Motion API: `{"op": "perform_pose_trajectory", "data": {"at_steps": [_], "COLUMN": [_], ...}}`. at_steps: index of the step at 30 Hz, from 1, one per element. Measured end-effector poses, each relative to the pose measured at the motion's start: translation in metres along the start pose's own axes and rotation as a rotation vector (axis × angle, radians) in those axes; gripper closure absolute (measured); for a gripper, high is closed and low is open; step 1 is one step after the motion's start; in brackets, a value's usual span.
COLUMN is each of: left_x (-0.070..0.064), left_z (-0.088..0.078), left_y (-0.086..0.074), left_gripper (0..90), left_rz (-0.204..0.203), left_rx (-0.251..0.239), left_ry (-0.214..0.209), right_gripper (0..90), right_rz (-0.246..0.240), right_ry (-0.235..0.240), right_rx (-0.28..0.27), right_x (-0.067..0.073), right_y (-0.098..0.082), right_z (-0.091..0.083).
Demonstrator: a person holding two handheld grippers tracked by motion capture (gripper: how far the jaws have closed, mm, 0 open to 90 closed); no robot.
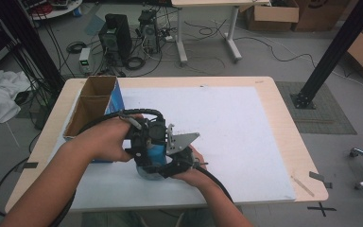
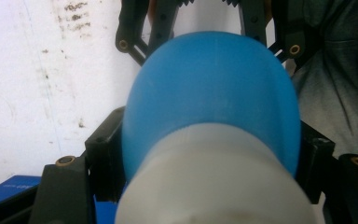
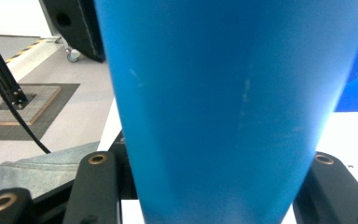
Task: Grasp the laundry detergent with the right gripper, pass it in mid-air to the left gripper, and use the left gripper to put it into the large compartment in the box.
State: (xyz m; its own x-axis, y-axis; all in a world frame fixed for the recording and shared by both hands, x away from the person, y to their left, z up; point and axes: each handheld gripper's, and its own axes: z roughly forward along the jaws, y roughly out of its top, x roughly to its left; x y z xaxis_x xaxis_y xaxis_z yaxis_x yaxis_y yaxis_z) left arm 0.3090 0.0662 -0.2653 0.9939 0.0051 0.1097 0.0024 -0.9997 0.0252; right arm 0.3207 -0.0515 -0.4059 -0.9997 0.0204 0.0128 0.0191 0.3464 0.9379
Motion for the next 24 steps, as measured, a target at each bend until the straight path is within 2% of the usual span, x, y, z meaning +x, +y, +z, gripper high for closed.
{"op": "perform_pose_trajectory", "data": {"at_steps": [20, 24], "left_x": [-0.0003, 0.0017], "left_z": [0.0027, 0.003], "left_y": [0.0003, 0.0006], "left_gripper": [35.9, 38.0], "left_rz": [0.006, -0.007], "left_rx": [0.025, 0.031], "left_ry": [0.009, -0.024], "right_gripper": [45.3, 45.3], "right_rz": [0.001, -0.01], "right_ry": [0.002, 0.001], "right_rx": [-0.003, 0.008], "right_x": [-0.0009, 0.0], "right_y": [-0.0007, -0.0005], "right_z": [0.0023, 0.0032]}}
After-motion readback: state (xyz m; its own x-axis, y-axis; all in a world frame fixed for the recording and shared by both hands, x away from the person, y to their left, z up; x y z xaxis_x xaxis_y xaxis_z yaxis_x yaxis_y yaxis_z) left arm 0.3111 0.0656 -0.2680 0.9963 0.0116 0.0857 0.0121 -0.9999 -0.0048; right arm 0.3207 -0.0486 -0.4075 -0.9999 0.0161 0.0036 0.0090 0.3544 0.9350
